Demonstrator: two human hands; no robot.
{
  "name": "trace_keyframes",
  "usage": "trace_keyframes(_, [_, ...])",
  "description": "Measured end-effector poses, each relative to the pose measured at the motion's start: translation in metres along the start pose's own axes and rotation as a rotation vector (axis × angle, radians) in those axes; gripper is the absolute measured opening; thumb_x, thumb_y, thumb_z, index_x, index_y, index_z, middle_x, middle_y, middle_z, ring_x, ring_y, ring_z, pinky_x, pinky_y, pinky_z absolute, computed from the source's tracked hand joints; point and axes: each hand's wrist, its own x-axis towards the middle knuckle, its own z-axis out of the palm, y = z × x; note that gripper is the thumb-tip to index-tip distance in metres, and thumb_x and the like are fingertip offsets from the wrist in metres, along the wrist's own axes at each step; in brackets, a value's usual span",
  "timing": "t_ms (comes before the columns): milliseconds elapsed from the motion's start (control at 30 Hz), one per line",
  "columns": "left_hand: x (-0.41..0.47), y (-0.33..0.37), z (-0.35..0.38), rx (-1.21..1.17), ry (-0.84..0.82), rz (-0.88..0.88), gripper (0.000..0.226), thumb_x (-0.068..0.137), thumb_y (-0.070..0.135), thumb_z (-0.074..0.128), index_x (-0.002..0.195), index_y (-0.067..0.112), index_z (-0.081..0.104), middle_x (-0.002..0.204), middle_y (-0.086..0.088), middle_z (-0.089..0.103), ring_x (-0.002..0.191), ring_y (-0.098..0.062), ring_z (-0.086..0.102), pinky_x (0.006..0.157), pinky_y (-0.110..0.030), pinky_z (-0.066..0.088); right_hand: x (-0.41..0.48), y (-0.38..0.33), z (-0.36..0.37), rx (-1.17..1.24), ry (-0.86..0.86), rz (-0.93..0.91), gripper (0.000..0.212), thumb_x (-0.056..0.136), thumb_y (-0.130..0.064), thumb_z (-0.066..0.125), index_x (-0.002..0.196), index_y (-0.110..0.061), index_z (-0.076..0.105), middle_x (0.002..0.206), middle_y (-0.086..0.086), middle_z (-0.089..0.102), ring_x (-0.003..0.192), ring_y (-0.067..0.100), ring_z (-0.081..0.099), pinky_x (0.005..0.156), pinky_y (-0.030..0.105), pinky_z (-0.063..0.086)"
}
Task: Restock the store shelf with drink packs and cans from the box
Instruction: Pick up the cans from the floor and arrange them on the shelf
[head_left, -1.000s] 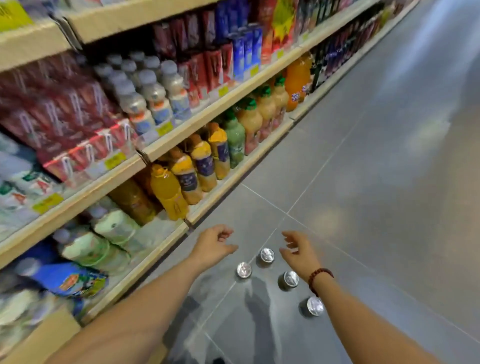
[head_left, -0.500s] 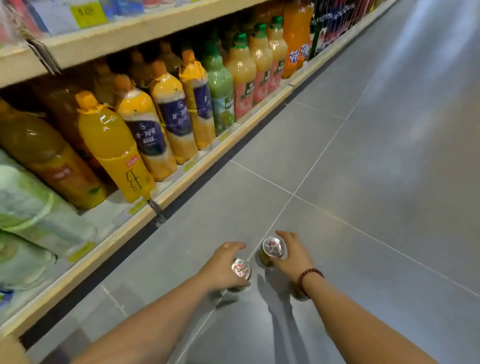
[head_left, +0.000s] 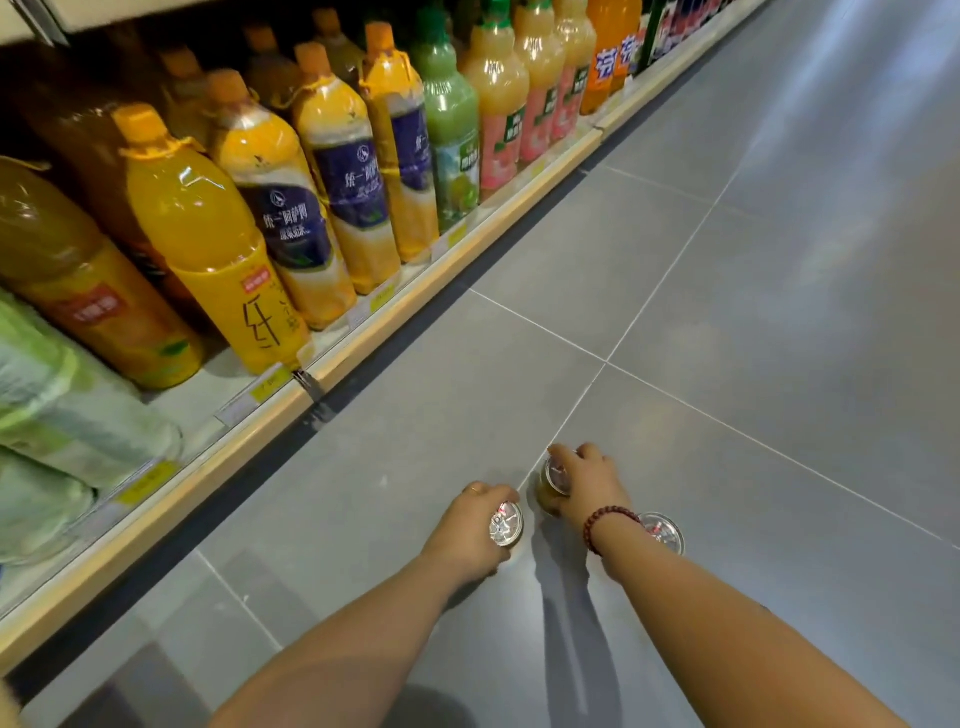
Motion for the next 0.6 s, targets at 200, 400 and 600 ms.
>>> trace_keyframes(200, [-0.004, 0.003, -0.017, -0.112, 0.063, -0.048, 0.066, 0.057, 0.005, 0.078, 0.117, 0.026, 0.06, 0.112, -0.003, 0.054, 0.091, -0.018, 0.056, 0.07, -0.023, 0.047, -0.01, -0.006, -0.025, -0.1, -0.051, 0.009, 0.059, 0.079, -0.032, 0.069, 0.132, -0.032, 0.042, 0.124, 0.005, 0.045, 0.118, 0.027, 0.045, 0.091, 0.036, 0.046])
trace_keyframes(400, [-0.019, 0.04, -0.08, -0.101, 0.141, -0.012, 0.069, 0.056, 0.017, 0.084, 0.119, 0.027, 0.059, 0.112, -0.003, 0.055, 0.094, -0.015, 0.049, 0.077, -0.019, 0.035, -0.034, -0.038, -0.088, -0.007, -0.076, 0.013, 0.07, 0.072, -0.03, 0.077, 0.133, -0.028, 0.042, 0.125, 0.007, 0.043, 0.111, 0.03, 0.053, 0.091, 0.036, 0.049])
trace_keyframes(600, [-0.063, 0.106, -0.184, -0.039, 0.192, 0.04, 0.068, 0.049, 0.027, 0.084, 0.113, 0.032, 0.062, 0.113, 0.003, 0.061, 0.103, -0.015, 0.057, 0.079, -0.024, 0.045, -0.086, -0.103, -0.188, 0.065, -0.044, -0.047, 0.071, 0.068, -0.031, 0.08, 0.13, -0.027, 0.045, 0.124, 0.008, 0.044, 0.112, 0.031, 0.052, 0.093, 0.039, 0.05])
